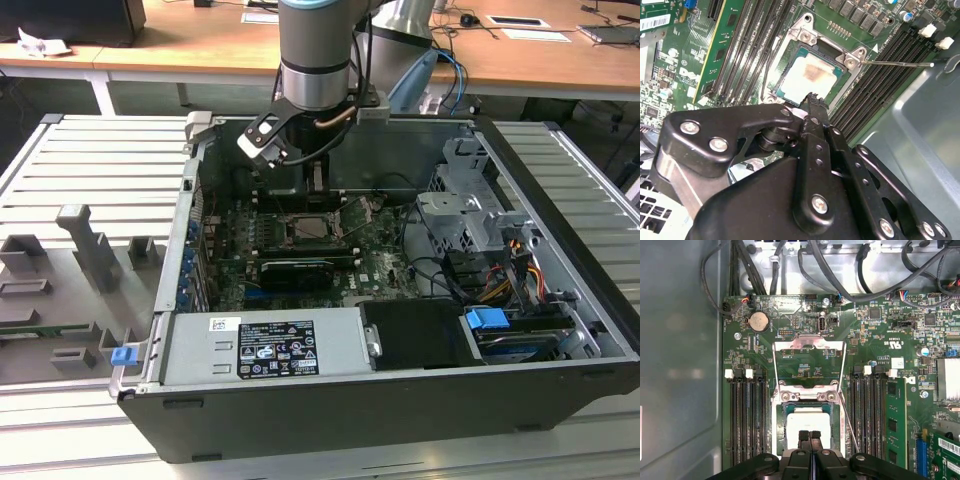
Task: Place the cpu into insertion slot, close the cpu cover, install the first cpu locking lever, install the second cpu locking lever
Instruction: 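Close the cpu cover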
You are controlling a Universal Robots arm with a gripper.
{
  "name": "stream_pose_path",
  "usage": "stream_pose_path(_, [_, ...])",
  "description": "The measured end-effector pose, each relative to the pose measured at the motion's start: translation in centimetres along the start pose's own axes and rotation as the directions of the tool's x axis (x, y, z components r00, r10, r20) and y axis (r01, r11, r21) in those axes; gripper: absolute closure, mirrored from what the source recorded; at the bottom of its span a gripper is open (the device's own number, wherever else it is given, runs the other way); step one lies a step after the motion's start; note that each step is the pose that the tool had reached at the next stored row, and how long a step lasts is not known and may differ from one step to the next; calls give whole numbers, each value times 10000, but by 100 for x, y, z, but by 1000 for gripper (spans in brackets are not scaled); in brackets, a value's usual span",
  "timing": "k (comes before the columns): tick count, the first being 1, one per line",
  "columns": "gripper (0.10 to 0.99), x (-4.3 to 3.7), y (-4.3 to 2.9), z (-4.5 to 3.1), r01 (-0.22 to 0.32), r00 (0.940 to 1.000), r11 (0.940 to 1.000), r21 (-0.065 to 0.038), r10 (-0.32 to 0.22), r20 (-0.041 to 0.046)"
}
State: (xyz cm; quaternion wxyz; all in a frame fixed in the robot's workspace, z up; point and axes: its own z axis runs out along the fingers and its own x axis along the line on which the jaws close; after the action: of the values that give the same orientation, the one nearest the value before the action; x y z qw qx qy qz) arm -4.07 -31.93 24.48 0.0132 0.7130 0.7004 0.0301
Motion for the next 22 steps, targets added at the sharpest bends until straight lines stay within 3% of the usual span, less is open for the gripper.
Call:
stream_pose_path(16, [980, 8, 6, -102, -6, 10000, 10000, 0, 6, 1])
stream_pose_path(22, [980, 8, 32, -110, -7, 10000, 10000, 0, 7, 1])
